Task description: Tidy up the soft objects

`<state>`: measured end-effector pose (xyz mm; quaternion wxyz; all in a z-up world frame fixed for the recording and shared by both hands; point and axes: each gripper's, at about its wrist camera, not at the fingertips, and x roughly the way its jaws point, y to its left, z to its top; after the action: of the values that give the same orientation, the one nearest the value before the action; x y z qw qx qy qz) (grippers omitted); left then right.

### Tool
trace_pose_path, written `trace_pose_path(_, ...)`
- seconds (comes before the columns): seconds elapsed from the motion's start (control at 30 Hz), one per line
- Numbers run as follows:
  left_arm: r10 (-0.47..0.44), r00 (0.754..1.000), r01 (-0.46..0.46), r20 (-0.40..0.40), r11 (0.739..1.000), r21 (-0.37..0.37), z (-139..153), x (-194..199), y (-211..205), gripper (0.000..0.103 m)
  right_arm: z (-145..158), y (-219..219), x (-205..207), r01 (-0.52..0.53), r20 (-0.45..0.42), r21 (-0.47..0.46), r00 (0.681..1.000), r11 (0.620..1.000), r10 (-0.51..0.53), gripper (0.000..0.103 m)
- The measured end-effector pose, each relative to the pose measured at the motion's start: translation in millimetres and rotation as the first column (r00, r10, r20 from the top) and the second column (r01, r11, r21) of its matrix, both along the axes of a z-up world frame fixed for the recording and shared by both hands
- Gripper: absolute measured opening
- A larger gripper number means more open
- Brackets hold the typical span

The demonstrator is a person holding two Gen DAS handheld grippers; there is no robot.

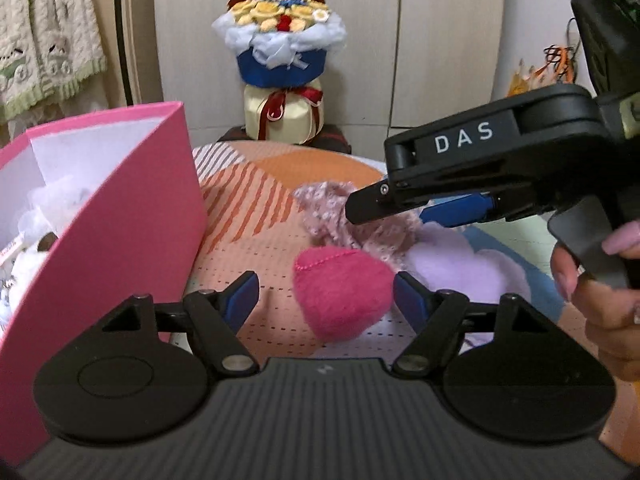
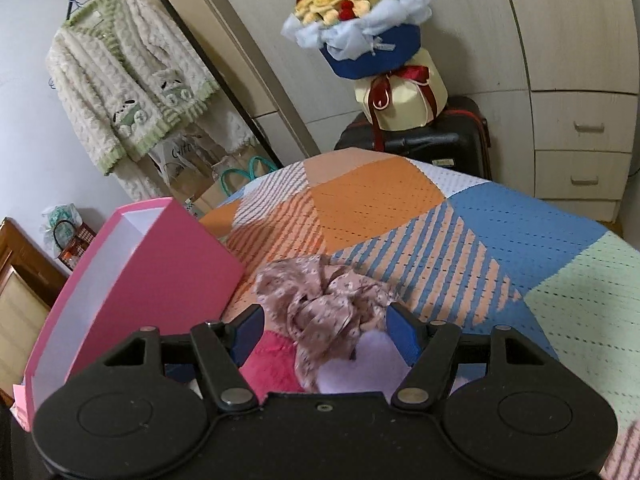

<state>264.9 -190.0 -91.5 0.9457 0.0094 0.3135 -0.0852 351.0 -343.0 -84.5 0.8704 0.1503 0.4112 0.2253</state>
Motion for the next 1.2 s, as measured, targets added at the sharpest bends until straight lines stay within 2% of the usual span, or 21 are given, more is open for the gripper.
trace_pose_path(0.2,0.004,1.0,-0.004,-0.007,0.999,-0.032,-6.8,6.0,1.0,0.072,-16.2,9.3,12.0,-0.009,-0.024,-0.075,1.0,0.997,0.007,0.077)
trace_pose_path(0.23,-0.002,1.0,0.002,-0.009,0.999,-0.035,-7.5,6.0,1.0,0.064,-18.8,8.1,12.9,-0.011,-0.026,-0.073,1.0,0.997,0.009,0.077)
trace_pose_path(0.27,-0.012,1.0,0.011,-0.015,0.999,-0.042,-7.6,5.9,1.1,0.05,-20.2,8.4,12.4,-0.013,-0.016,-0.075,1.0,0.997,0.012,0.077)
trace_pose_path(0.3,-0.023,0.999,0.022,-0.024,0.998,-0.051,-7.1,5.5,1.6,0.045,-20.2,10.0,10.8,-0.018,0.001,-0.086,1.0,0.996,0.018,0.077)
trace_pose_path(0.33,-0.028,0.999,0.026,-0.026,0.998,-0.059,-5.8,3.9,2.3,0.043,-20.0,11.2,9.2,-0.023,0.016,-0.1,1.0,0.995,0.024,0.07)
trace_pose_path(0.37,-0.031,0.999,0.03,-0.016,0.998,-0.057,-4.1,1.7,2.5,0.037,-19.6,12.3,6.9,-0.029,0.033,-0.107,0.999,0.994,0.033,0.058)
trace_pose_path(0.4,-0.036,0.999,0.035,-0.007,0.998,-0.049,-2.8,0.0,2.2,0.035,-18.4,13.4,4.1,-0.04,0.051,-0.108,0.998,0.993,0.046,0.054)
trace_pose_path(0.43,-0.04,0.999,0.04,-0.003,0.998,-0.047,-1.7,-1.2,2.5,0.032,-17.9,14.0,3.1,-0.049,0.061,-0.114,0.997,0.992,0.056,0.045)
trace_pose_path(0.47,-0.045,0.999,0.045,-0.003,0.998,-0.051,-0.9,-2.1,3.3,0.03,-16.0,16.1,0.6,-0.055,0.076,-0.129,0.995,0.99,0.066,0.03)
trace_pose_path(0.57,-0.055,0.998,0.055,0.001,0.997,-0.056,1.1,-5.2,4.7,0.028,-6.9,21.1,-8.9,-0.058,0.13,-0.158,0.988,0.986,0.079,0.019)
trace_pose_path(0.8,-0.061,0.998,0.062,0.007,0.997,-0.053,3.7,-14.2,9.9,0.027,18.7,33.4,-35.0,-0.074,0.228,-0.173,0.967,0.982,0.113,0.017)
trace_pose_path(1.2,-0.092,0.996,0.092,-0.006,0.993,-0.077,10.2,-38.9,20.1,0.019,45.6,43.0,-77.9,-0.055,0.265,-0.165,0.959,0.985,0.098,0.017)
